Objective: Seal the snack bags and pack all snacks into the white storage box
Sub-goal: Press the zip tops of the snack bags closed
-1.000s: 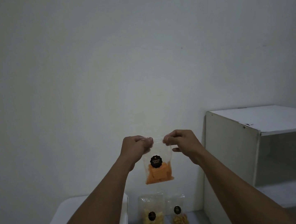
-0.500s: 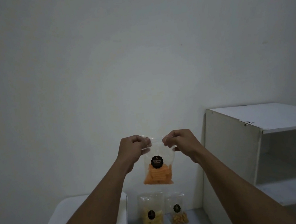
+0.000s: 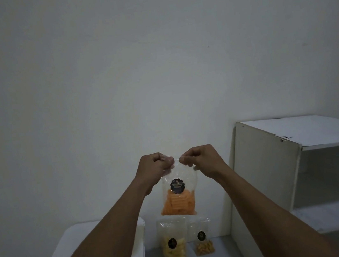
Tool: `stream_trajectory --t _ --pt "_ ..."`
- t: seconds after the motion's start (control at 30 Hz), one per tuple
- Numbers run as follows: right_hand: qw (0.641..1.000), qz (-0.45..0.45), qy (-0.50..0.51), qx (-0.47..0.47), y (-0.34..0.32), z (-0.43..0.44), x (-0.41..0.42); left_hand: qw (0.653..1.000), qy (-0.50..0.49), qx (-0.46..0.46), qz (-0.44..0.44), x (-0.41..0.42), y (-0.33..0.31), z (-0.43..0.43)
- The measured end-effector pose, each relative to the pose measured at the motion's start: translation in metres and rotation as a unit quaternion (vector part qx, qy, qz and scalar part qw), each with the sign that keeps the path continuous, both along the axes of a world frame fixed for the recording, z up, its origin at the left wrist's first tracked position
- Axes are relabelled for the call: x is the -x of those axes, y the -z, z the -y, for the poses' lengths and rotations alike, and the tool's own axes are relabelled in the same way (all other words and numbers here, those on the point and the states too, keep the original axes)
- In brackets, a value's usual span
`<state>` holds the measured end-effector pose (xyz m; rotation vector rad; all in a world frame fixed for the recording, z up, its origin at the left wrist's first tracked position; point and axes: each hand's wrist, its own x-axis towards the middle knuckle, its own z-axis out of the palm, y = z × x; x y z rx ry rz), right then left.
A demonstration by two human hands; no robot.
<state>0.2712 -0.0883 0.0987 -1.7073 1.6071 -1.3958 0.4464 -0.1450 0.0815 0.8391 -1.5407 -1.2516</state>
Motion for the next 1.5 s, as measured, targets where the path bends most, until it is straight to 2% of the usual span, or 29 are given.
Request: stream_trajectory --t 0.13,0.37,0.5,0.77,0.83,0.9,0.97,1.0,1.13,1.23,1.37,1.5 --pt "0.995 0.090 -0.024 -0.022 0.009 -0.004 0.007 0.999 -0.035 -0.020 -0.033 -0.005 0.000 0.006" --pt "0.996 0.085 -0.002 -0.011 0.008 -0.009 0.011 0.999 0.010 -0.036 -0.010 -0.001 0.000 0.001" --pt "0.995 0.096 -0.025 -0.026 0.012 -0.014 0.013 1.000 -0.004 0.006 0.022 0.000 0.003 0.002" --pt "0.998 0.058 0.000 -0.014 0.012 -0.018 0.008 0.997 0.002 0.005 0.073 -0.002 0.004 -0.005" --pt "0.998 0.060 0.024 0.007 0.015 -0.017 0.006 0.996 -0.051 0.017 0.071 0.002 0.004 -0.007" --pt "0.997 0.056 0.052 0.023 0.020 -0.016 0.002 0.982 -0.151 0.046 0.102 0.007 0.004 -0.008" --pt "0.996 0.042 0.078 0.025 0.025 -0.013 -0.002 0.967 -0.222 0.019 0.124 0.009 0.001 -0.012" --pt "0.995 0.027 0.091 0.026 0.028 -0.012 -0.003 0.965 -0.228 -0.007 0.127 0.010 0.001 -0.010" --pt "0.992 -0.010 0.116 0.040 0.034 -0.012 -0.009 0.981 -0.115 -0.149 0.048 0.009 -0.001 -0.016" --pt "0.991 -0.027 0.124 0.051 0.039 -0.013 -0.012 0.980 -0.065 -0.187 0.018 0.009 -0.002 -0.018" --pt "0.996 -0.011 0.083 0.027 0.041 -0.015 -0.012 0.980 -0.058 -0.191 -0.015 0.009 -0.004 -0.016" --pt "0.999 0.021 0.028 -0.030 0.034 -0.021 -0.013 0.991 -0.024 -0.127 0.042 0.010 -0.003 -0.013"
